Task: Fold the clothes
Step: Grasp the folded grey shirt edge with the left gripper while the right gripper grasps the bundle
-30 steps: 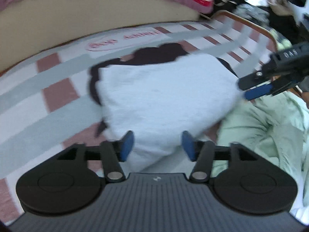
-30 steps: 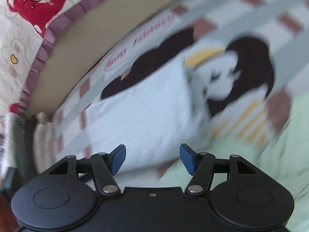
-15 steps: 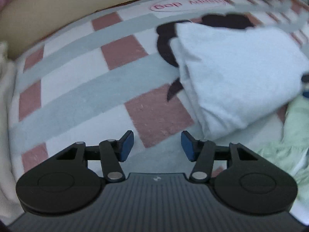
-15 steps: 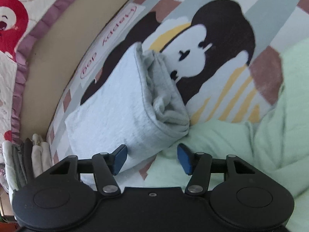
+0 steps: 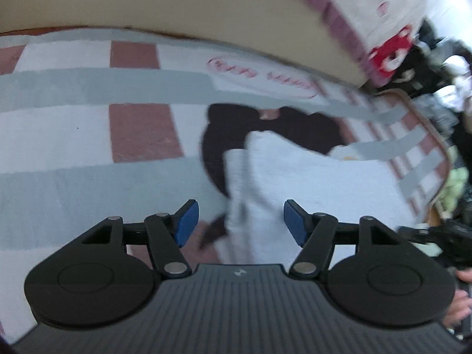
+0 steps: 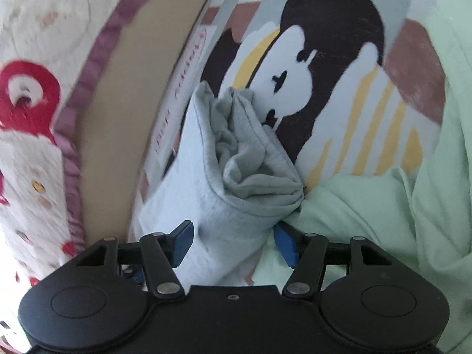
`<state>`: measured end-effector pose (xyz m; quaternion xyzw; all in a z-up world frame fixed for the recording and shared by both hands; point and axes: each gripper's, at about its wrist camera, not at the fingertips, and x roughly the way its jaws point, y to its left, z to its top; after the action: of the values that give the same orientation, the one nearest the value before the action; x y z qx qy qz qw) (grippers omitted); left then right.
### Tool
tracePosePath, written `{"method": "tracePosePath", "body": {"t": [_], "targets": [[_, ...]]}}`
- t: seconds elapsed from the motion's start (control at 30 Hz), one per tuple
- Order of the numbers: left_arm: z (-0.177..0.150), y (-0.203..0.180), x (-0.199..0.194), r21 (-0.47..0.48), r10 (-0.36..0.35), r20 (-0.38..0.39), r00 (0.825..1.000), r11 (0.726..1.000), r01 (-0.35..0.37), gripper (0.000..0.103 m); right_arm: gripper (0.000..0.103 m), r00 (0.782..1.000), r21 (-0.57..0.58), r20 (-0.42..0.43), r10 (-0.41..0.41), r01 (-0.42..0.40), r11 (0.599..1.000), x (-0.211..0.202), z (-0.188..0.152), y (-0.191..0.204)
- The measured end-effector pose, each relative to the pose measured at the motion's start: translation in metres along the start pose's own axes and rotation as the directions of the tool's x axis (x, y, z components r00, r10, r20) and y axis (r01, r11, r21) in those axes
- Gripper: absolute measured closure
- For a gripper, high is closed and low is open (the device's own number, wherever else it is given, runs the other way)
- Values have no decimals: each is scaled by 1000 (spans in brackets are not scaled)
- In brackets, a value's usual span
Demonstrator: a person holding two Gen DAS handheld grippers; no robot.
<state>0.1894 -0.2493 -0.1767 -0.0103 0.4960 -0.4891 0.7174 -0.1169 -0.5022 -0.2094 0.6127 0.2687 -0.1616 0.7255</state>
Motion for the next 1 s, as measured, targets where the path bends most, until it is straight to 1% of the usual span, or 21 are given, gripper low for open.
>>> {"method": "tracePosePath", "body": {"t": [0.07,0.13,0.2,0.23,0.27,0.3,0.37,0.4,0.43,0.5,0.53,0.6,0.63,0.7,0.73,0.77,0.8,0.87,0.93,0.97,1.0], "targets": [[8,7,13,-32,-28,-26,999,999,27,38,36,1000,-17,21,-3,4,1000,1,-3,2],[15,8,26,-62,-52,-39,998,997,50,36,39,998,-77,0,-60,60,995,8,0,15],[20,2,35,-46,-55,-39,998,997,53,36,42,994,-126,-20,-110,107,986,13,3,28],[20,-3,38,-28,-59,-45,997,998,58,41,42,992,-118,-26,-120,116,986,12,5,32],[20,-7,41,-13,-61,-37,997,998,61,61,42,992,-98,-28,-119,116,988,12,6,32],[18,-10,41,-12,-48,-13,999,999,48,65,42,992,-78,-30,-119,116,990,11,8,32],[12,-23,33,44,-6,51,999,999,4,79,42,992,-114,-33,-122,117,987,13,11,37],[10,-30,29,81,13,82,997,996,-19,81,42,992,-132,-34,-123,118,984,14,13,39],[7,-37,24,118,30,114,993,992,-43,84,42,991,-196,-25,-135,128,972,14,15,43],[3,-51,13,181,54,182,982,980,-88,85,42,988,-311,-3,-151,143,940,12,16,51],[2,-56,5,188,58,215,975,977,-99,85,42,988,-331,4,-152,145,932,13,17,54],[1,-57,-10,140,61,266,962,985,-101,85,42,992,-351,28,-119,121,928,12,18,53],[0,-52,-12,104,67,260,963,990,-97,85,42,994,-362,40,-102,110,926,12,19,53],[-2,-38,-8,40,85,196,977,995,-95,85,42,995,-371,67,-79,99,923,12,18,47],[-3,-31,-3,27,84,165,983,996,-90,85,41,993,-346,58,-101,115,931,13,17,44],[-5,-24,2,24,80,147,986,996,-84,84,36,991,-320,49,-122,131,938,15,17,42],[-7,-18,8,20,75,129,989,997,-79,84,35,989,-295,39,-143,148,944,16,16,39],[-4,-12,13,15,62,108,992,998,-64,82,30,990,-254,30,-137,140,957,14,11,35],[-1,-6,15,-21,42,90,995,999,-41,80,24,990,-173,15,-139,139,975,14,10,26],[0,-1,17,-38,32,83,996,999,-29,77,23,990,-132,7,-139,139,982,15,10,22],[0,3,19,-46,24,79,997,999,-20,76,22,990,-134,4,-139,139,981,16,11,22]]}}
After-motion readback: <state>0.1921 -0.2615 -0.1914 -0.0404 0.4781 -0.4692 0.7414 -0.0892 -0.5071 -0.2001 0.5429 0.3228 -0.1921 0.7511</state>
